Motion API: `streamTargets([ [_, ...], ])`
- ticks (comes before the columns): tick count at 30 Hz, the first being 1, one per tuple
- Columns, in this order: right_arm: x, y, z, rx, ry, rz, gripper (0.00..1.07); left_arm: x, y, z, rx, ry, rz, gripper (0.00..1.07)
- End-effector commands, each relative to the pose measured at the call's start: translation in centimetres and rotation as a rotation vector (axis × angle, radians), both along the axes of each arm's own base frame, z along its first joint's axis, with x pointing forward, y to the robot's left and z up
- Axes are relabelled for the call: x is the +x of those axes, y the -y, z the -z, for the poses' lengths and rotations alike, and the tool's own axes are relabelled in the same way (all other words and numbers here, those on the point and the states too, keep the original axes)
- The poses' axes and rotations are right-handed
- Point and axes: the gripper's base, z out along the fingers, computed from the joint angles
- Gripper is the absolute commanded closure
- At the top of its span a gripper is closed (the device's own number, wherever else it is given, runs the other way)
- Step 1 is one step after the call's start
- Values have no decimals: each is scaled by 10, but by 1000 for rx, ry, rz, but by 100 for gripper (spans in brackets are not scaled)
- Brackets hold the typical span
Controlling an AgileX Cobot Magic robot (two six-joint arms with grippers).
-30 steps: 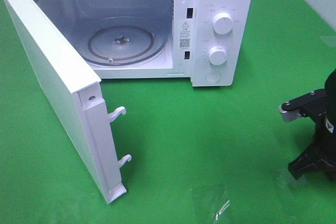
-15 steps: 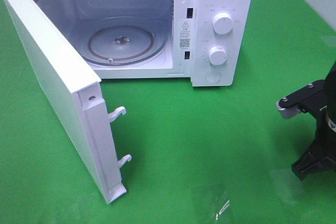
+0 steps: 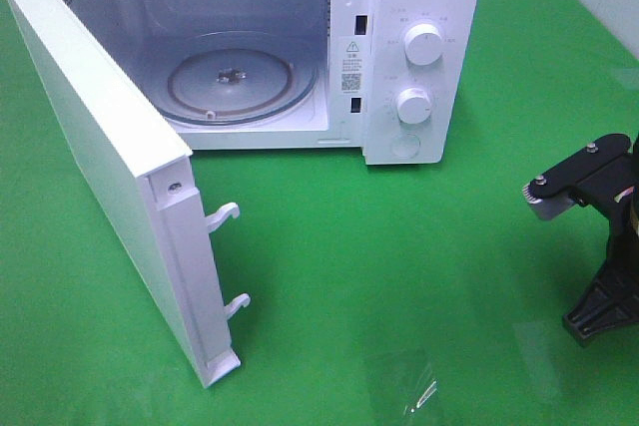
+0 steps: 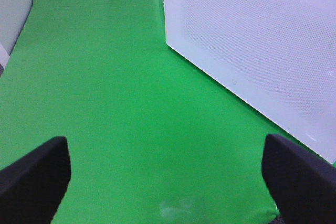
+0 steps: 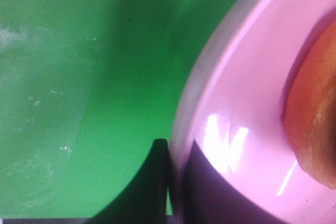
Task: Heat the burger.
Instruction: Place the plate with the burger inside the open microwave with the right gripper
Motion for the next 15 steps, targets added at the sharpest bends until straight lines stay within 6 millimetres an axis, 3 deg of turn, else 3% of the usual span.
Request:
streamTargets([
  [1,-3,1,-7,-52,14,-28,107,-2,0,0,-1,29,3,16],
  [15,-31,-29,-16,-64,29,-211,107,-2,0,0,-1,29,3,16],
])
